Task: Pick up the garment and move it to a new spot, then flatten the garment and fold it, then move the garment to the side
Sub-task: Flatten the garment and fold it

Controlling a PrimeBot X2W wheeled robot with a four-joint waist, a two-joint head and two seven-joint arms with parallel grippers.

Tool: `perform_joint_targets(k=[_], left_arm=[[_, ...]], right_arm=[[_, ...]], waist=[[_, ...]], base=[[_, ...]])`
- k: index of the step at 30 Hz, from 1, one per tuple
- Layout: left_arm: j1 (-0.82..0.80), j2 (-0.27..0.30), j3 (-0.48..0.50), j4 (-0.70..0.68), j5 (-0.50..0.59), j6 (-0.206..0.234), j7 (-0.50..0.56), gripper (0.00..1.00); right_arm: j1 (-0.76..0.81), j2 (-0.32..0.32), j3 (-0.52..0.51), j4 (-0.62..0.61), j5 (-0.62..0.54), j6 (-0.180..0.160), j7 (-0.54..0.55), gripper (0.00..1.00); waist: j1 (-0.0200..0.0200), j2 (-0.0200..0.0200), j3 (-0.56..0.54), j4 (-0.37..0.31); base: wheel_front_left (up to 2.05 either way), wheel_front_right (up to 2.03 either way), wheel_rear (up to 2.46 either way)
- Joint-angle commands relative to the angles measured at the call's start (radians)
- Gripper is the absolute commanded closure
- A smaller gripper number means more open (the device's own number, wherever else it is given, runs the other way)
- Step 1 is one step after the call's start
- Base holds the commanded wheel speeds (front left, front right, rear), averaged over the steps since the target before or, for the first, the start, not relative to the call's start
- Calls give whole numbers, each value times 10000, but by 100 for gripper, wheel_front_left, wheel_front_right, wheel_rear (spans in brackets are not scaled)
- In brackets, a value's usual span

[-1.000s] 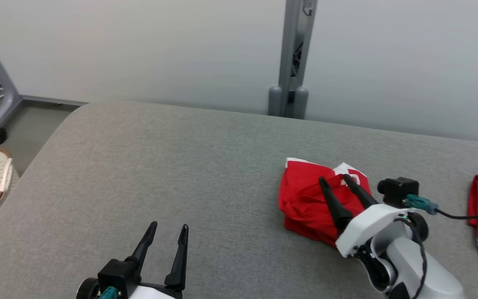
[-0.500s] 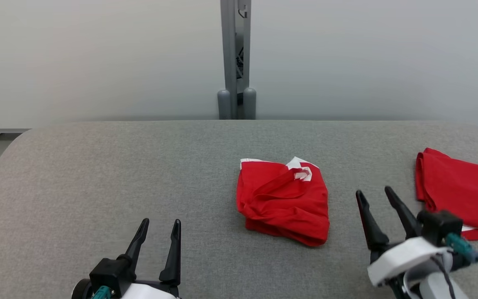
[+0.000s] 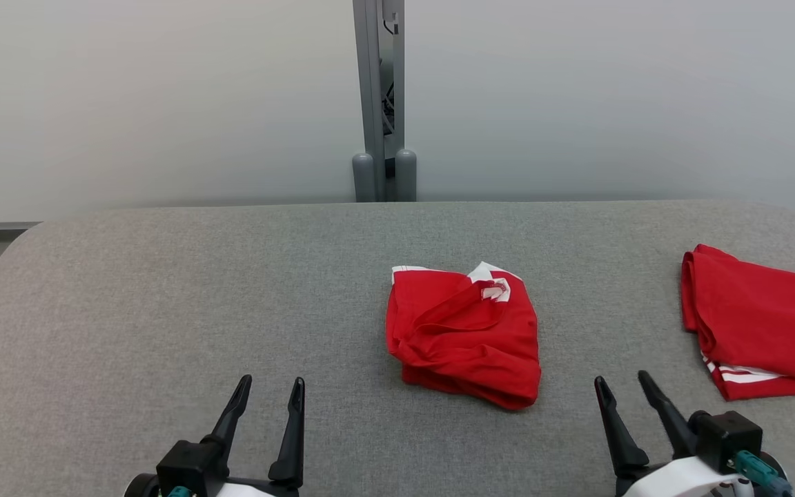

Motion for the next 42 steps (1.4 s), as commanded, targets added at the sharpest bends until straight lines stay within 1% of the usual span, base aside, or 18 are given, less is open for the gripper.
perform_joint_targets(k=[1,6,10,16,18,21,26,36,39,42], left_arm=[[-6,2,19,23,49,-76,-36,0],[-160,-34,-62,66,131,-184,-36,0],[-214,-65,-132,120,192,-271,-36,0],[-377,-94,-239,228,195,-384,-36,0],[-432,-102,-257,227,201,-418,-36,0],[-608,-125,-328,203,206,-512,-36,0],[-818,-152,-271,208,187,-588,-36,0],[-1023,-202,-261,261,102,-644,-36,0],[-1070,-213,-285,268,92,-664,-36,0],[-1150,-218,-305,273,94,-682,-36,0]], right_arm=[[-80,-25,55,92,22,-4,-49,100],[-807,-119,383,793,91,-4,-49,100],[-1688,-271,763,1756,310,-4,-46,100],[-3190,-400,1090,3342,1123,-4,103,100],[-3449,-435,1164,3579,1298,-4,127,100],[-4277,-720,1394,4673,1879,-6,463,100],[-5069,-948,1711,5757,2200,-4,547,100],[-5613,-1129,2970,6465,2940,-4,482,100],[-5693,-1151,3342,6391,3241,-4,420,100],[-5886,-1317,3719,6252,3525,-4,349,100]], waist=[[0,0,25,42],[0,0,204,286],[0,0,394,639],[0,0,732,1234],[0,0,828,1331],[0,0,1156,1729],[0,0,1465,2140],[0,0,1691,2521],[0,0,1714,2650],[0,0,1770,2807]], base=[[0,0,0],[0,0,0],[0,0,0],[0,0,0],[0,0,0],[0,0,0],[0,0,0],[0,0,0],[0,0,0],[0,0,0]])
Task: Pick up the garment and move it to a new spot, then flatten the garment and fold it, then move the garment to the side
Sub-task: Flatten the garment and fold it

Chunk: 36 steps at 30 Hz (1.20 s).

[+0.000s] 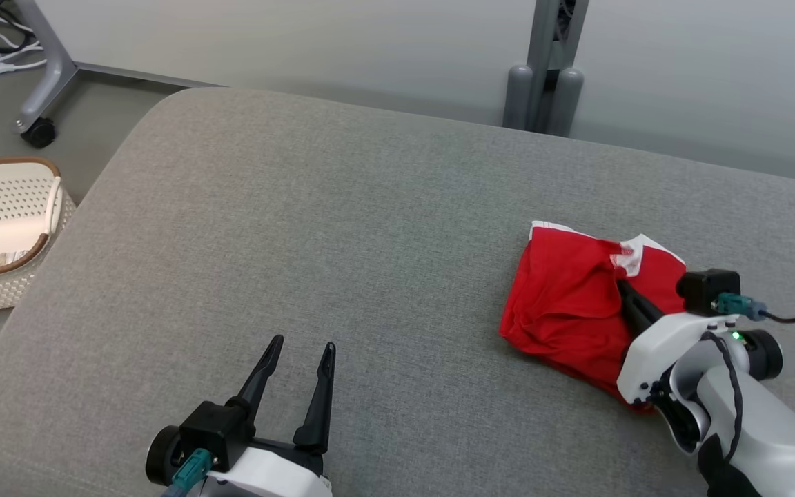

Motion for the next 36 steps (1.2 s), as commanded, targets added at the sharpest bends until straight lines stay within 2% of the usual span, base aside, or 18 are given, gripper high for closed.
perform_joint_targets(k=[1,10,13,16,21,25,26,27,28,36], left_arm=[[-200,25,-3,8,0,-34,-36,0],[-305,15,-160,81,-151,-53,-36,0],[-310,15,-194,68,-215,5,-36,0],[-321,12,-197,47,-258,48,-36,0],[-198,16,-140,20,-283,145,-36,0],[-27,17,5,-8,-245,238,-36,0],[-5,17,44,-5,-232,248,-36,0],[11,14,75,-17,-221,266,-36,0],[34,13,113,-22,-207,265,-36,0],[202,21,607,15,-267,308,-36,0]], right_arm=[[-231,-144,169,-76,176,-4,-100,100],[-1034,-208,1028,173,890,-4,-104,100],[-1230,-80,1229,-122,1358,-4,-243,100],[-1324,-284,1425,-287,1572,-4,-383,100],[-1262,-403,1640,-427,1639,-4,-478,100],[-937,-581,1124,-1056,1426,-4,-481,100],[-810,-601,844,-1298,1307,-4,-480,86],[-629,-572,563,-1565,1158,-4,-476,46],[-398,-502,307,-1862,999,-4,-475,0],[1573,-60,-1402,-3910,-964,-4,-479,0]], waist=[[0,0,52,121],[0,0,166,680],[0,0,175,799],[0,0,150,861],[0,0,43,764],[0,0,-122,403],[0,0,-171,286],[0,0,-223,159],[0,0,-280,27],[0,0,-782,-1186]], base=[[0,0,0],[0,0,0],[0,0,0],[0,0,0],[0,0,0],[0,0,0],[0,0,0],[0,0,0],[0,0,0],[0,0,0]])
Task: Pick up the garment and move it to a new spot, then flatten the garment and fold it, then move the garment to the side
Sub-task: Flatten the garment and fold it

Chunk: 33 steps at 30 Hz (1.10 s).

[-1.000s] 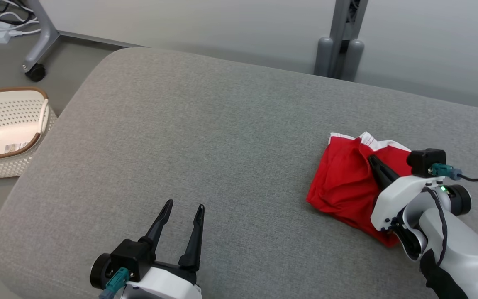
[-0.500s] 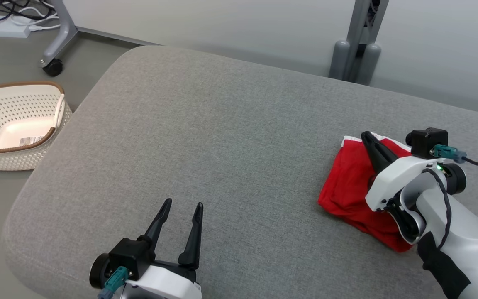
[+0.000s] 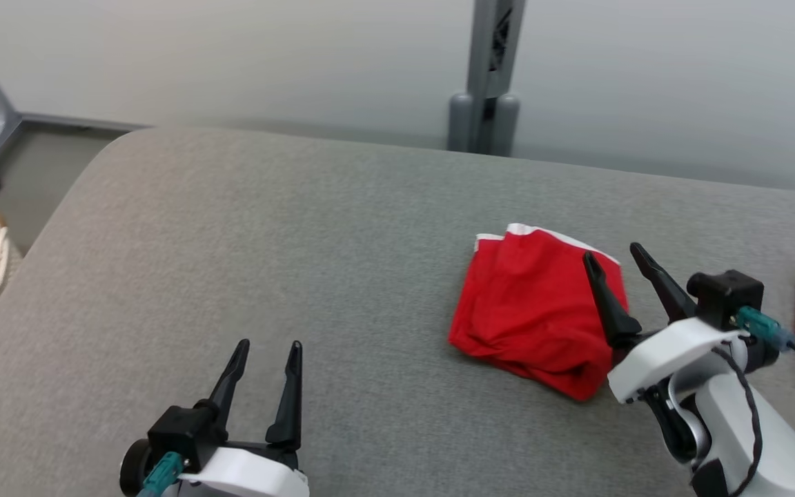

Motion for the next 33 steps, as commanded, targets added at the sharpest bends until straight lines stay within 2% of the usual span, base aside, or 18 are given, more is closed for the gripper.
perform_joint_targets(k=[1,8,13,21,33], left_arm=[[68,42,119,-1,-78,26,-36,0],[256,85,614,-3,-105,85,-36,0],[382,131,730,-40,74,-58,-36,0],[737,105,897,-135,308,-124,-36,0],[1382,63,1021,-499,909,-328,-36,0]], right_arm=[[284,63,-188,-222,-230,-4,-46,0],[1716,564,-1416,-1775,-1914,-4,-48,0],[2742,806,-1977,-2740,-2573,-4,-49,0],[4130,1086,-2567,-3748,-2830,-4,-49,0],[5462,1237,-2865,-4274,-2997,-4,-49,0]], waist=[[0,-1,-302,-474],[0,-1,-622,-1334],[0,-1,-793,-1711],[0,-1,-1089,-2086],[0,-1,-1441,-2019]], base=[[0,0,0],[0,0,0],[0,0,0],[0,0,0],[0,0,0]])
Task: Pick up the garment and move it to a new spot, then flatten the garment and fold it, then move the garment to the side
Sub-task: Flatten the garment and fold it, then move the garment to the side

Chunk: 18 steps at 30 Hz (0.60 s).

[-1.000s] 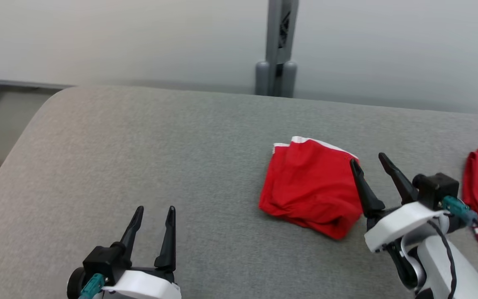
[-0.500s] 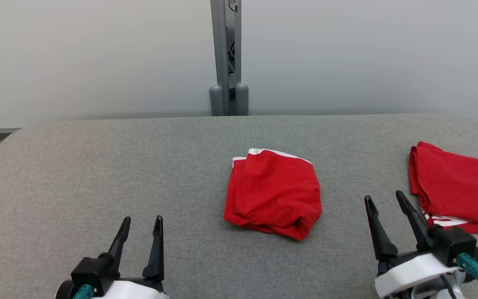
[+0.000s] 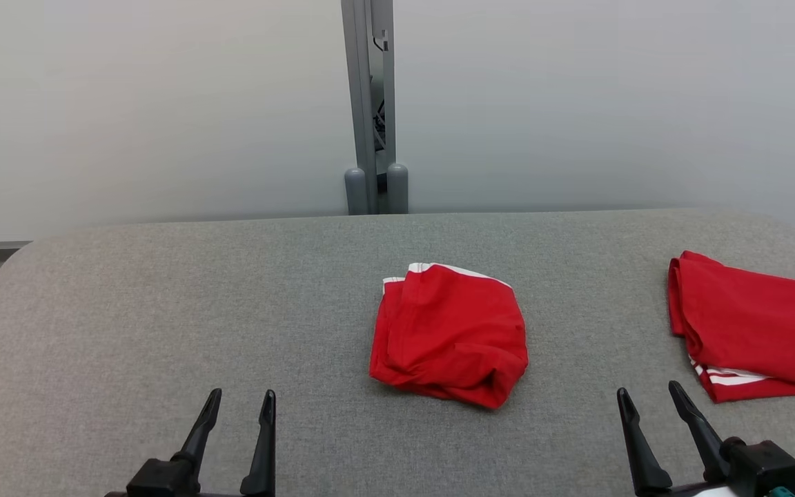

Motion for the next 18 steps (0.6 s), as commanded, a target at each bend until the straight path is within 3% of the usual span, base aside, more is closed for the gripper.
perform_joint_targets(k=[1,18], left_arm=[[121,24,55,-41,83,-54,-36,0],[107,6,-122,-148,341,96,-36,0]], right_arm=[[125,3,-15,-73,-58,-4,-51,0],[-35,37,261,210,462,-4,-52,0]], waist=[[0,-1,-44,21],[0,-1,23,259]], base=[[0,0,0],[0,0,0]])
